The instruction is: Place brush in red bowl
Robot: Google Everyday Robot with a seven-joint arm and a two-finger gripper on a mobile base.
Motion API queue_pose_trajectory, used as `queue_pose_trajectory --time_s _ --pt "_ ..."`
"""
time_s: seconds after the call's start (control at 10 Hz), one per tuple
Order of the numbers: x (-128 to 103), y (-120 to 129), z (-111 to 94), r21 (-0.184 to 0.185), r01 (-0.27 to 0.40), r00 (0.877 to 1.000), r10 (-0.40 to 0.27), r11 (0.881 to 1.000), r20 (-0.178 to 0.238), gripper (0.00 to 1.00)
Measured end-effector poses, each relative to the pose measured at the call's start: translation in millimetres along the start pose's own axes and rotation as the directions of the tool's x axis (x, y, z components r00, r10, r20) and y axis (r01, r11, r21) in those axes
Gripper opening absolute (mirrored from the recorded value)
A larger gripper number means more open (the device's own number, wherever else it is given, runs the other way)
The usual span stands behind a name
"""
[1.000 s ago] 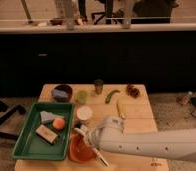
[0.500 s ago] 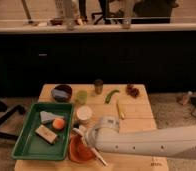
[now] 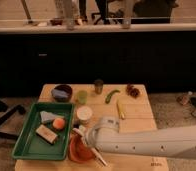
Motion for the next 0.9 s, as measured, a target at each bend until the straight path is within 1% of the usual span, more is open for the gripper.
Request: queue_pose_trajectory --time_s 0.1,0.3,0.9 --pt "0.0 0.1 0.1 0.0 0.0 1.0 0.0 1.0 0.0 0.69" --pt "-0.1 0.0 0.0 0.0 0.0 1.0 0.0 1.0 0.0 0.8" --pt "0.1 -0.3 -0.1 0.0 -0.001 1.0 0.001 1.0 0.0 0.8"
